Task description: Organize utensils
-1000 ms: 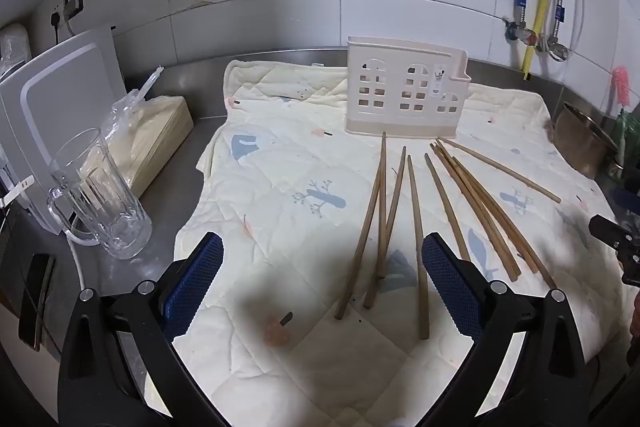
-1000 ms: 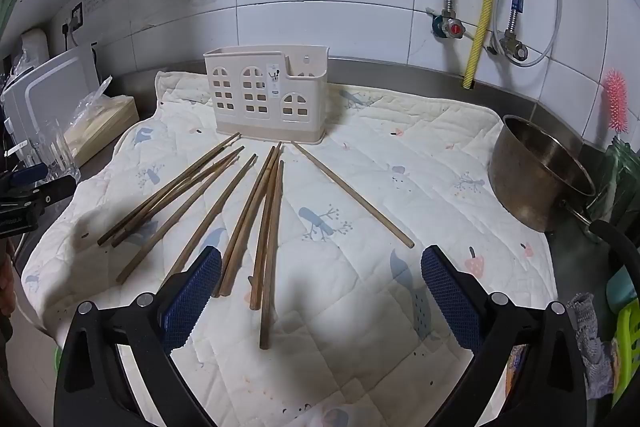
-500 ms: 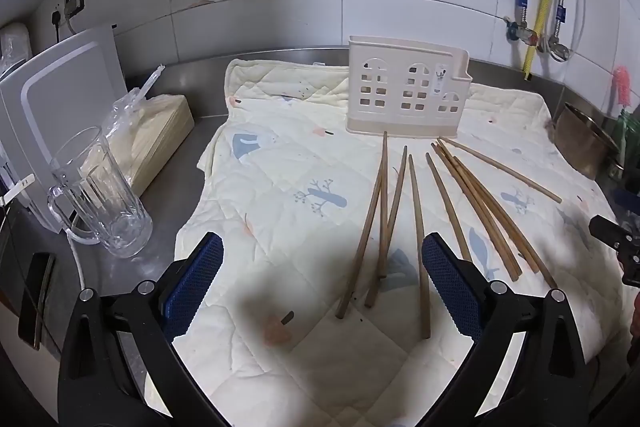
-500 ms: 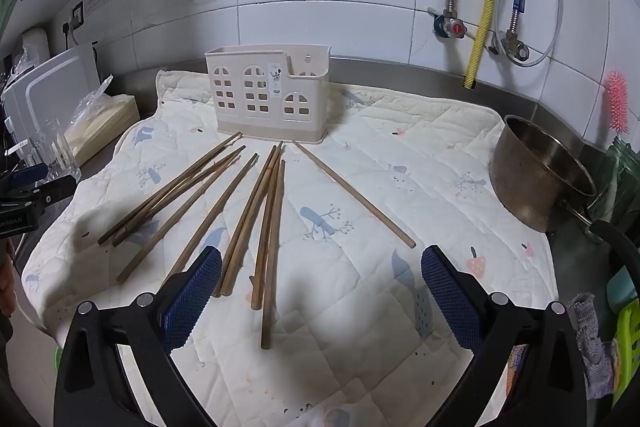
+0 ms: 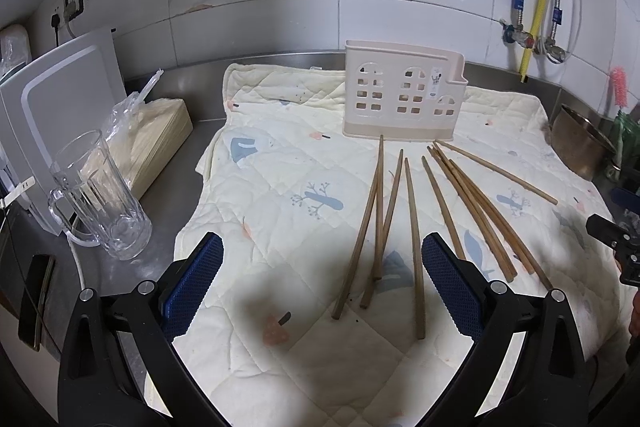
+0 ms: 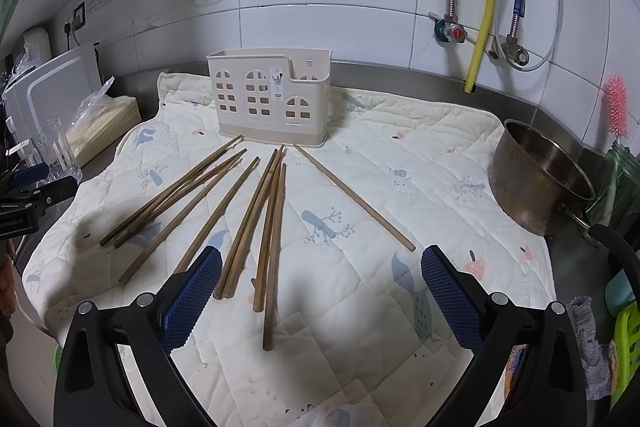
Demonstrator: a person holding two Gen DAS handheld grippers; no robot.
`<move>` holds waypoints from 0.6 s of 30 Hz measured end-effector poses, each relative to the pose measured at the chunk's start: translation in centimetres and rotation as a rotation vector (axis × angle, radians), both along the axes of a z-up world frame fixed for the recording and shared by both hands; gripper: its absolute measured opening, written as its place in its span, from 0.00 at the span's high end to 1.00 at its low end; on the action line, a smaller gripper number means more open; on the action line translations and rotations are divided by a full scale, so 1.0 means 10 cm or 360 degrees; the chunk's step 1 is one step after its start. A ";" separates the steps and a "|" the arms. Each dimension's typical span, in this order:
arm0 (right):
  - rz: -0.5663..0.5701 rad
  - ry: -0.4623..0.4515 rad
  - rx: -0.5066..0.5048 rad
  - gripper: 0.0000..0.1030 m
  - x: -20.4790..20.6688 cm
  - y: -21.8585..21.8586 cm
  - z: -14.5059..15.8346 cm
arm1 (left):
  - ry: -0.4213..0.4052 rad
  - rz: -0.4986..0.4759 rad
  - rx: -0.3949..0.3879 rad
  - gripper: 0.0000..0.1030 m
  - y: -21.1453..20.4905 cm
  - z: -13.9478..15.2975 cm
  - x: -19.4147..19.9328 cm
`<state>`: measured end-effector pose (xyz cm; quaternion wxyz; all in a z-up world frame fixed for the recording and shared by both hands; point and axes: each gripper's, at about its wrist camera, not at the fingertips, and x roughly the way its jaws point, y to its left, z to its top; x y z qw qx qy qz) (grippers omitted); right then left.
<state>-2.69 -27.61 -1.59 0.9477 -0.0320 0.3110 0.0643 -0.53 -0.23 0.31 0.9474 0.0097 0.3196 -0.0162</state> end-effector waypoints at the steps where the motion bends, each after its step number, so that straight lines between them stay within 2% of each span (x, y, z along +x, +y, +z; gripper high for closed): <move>1: 0.0000 -0.0004 -0.0002 0.06 0.00 0.00 0.00 | -0.0007 -0.0005 -0.0001 0.05 -0.01 0.01 -0.01; 18: 0.0007 -0.0033 0.0000 0.06 -0.02 -0.01 0.07 | -0.0046 -0.0036 -0.0013 0.05 -0.03 0.10 -0.05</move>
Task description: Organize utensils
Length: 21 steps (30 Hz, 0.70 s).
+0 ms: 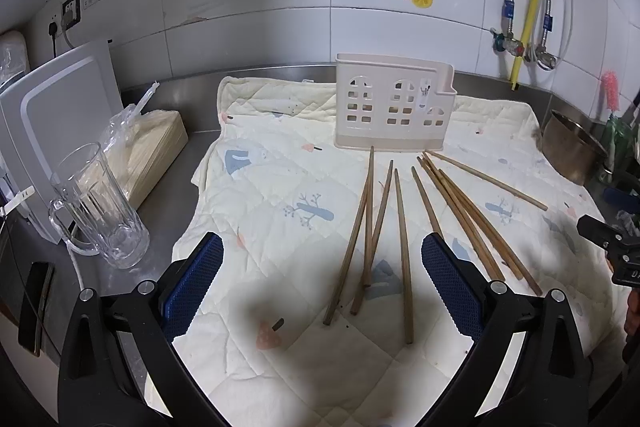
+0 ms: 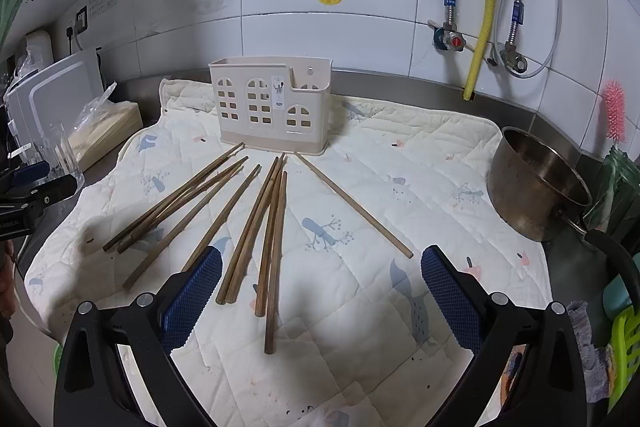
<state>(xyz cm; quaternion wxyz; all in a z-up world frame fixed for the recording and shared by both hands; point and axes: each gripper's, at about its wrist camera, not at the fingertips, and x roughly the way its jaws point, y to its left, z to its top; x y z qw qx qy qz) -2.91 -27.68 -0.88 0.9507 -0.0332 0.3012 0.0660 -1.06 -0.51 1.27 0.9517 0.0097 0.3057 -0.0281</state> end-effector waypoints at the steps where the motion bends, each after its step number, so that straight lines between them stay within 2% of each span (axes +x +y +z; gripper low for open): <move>1: 0.0000 -0.0004 0.0000 0.06 0.00 0.00 0.01 | -0.0004 -0.0003 -0.0003 0.05 0.00 0.01 0.00; 21: 0.0024 -0.0013 0.0013 0.06 0.06 -0.03 0.03 | 0.0001 -0.0041 -0.0054 0.05 -0.02 0.01 0.07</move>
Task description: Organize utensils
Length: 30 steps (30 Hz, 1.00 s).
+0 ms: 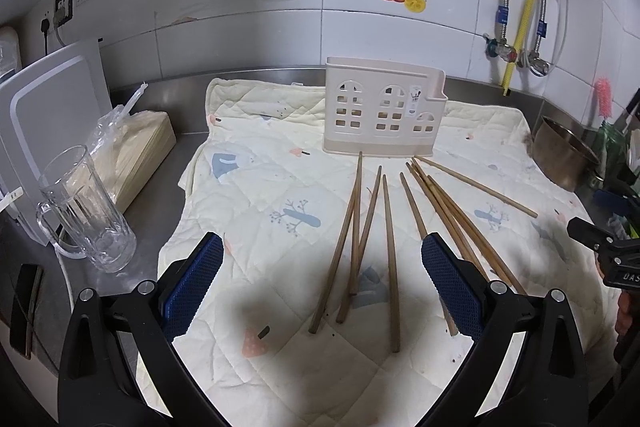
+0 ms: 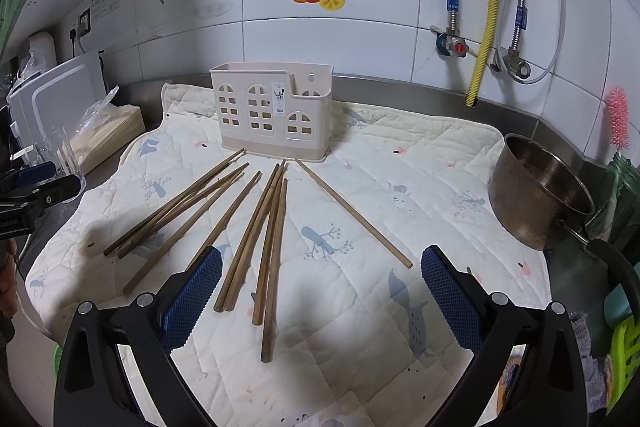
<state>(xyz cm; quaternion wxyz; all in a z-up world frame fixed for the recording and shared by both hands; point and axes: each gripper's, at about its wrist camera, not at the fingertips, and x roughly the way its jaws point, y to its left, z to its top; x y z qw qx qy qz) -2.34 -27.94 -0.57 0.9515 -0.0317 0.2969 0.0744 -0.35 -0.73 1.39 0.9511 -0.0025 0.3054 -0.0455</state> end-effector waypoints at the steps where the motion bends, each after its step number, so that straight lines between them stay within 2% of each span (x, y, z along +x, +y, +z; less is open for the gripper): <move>1: 0.0003 -0.0001 0.0002 0.06 0.01 -0.01 0.00 | -0.0002 -0.0002 -0.0002 0.05 0.00 0.00 0.00; 16: 0.0003 0.0112 0.0043 0.09 0.33 -0.32 -0.21 | 0.0048 0.0001 -0.0027 0.07 0.12 -0.11 0.21; 19: -0.0004 0.0187 0.0066 0.24 0.45 -0.43 -0.29 | 0.0069 -0.0013 -0.0043 0.13 0.15 -0.15 0.25; 21: -0.0011 0.0231 0.0067 0.26 0.52 -0.50 -0.35 | 0.0083 -0.0025 -0.0044 0.16 0.16 -0.17 0.28; 30: 0.0022 0.0391 0.0139 0.48 0.91 -0.69 -0.57 | 0.0188 -0.0091 -0.0111 0.35 0.21 -0.33 0.47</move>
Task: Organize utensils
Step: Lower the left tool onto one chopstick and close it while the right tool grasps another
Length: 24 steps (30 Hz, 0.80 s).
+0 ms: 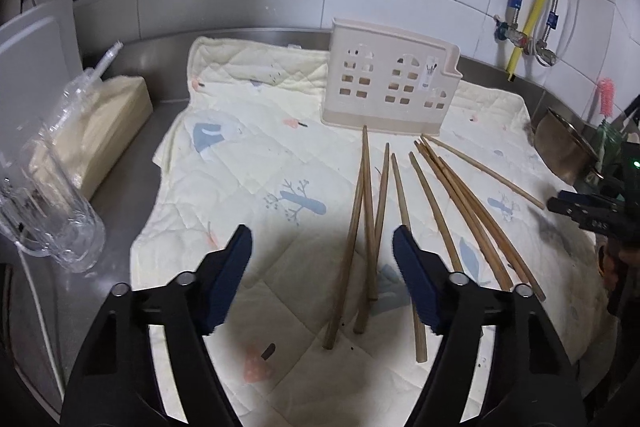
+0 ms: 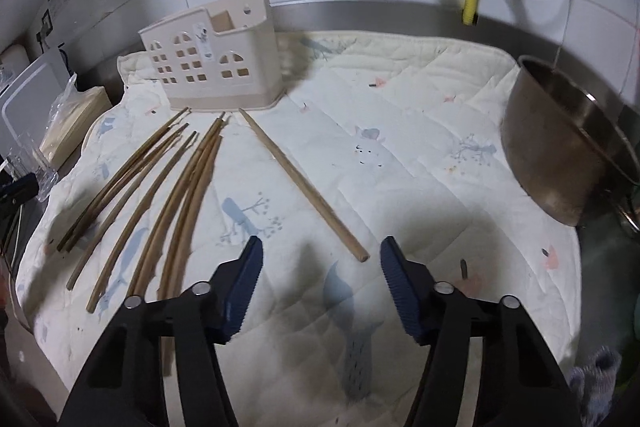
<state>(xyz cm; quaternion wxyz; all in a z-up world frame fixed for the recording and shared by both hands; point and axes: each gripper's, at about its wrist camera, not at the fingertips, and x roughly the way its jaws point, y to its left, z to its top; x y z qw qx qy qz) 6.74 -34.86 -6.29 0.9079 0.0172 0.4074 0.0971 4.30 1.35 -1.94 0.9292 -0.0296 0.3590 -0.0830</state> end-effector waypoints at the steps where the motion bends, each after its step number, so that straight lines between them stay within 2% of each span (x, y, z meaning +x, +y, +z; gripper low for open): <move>1: 0.0010 0.0018 0.0006 0.51 0.06 0.00 -0.02 | 0.0011 -0.0004 -0.0002 0.37 0.00 -0.02 0.02; 5: 0.0033 0.0084 0.0007 0.63 0.25 0.02 -0.12 | 0.0062 -0.0037 -0.0035 0.50 0.02 -0.09 0.11; 8: 0.0040 0.0124 -0.0030 0.67 0.37 0.02 -0.19 | 0.0088 -0.0076 -0.0057 0.59 0.03 -0.12 0.17; 12: 0.0076 0.0143 -0.0078 0.73 0.45 0.06 -0.24 | 0.0146 -0.0131 -0.0097 0.64 0.03 -0.20 0.27; 17: 0.0106 0.0133 -0.0095 0.83 0.45 0.07 -0.23 | 0.0210 -0.0190 -0.0110 0.76 -0.06 -0.32 0.36; 24: 0.0157 0.0092 -0.0091 0.87 0.32 0.18 -0.17 | 0.0226 -0.0293 -0.0118 0.77 -0.30 -0.36 0.36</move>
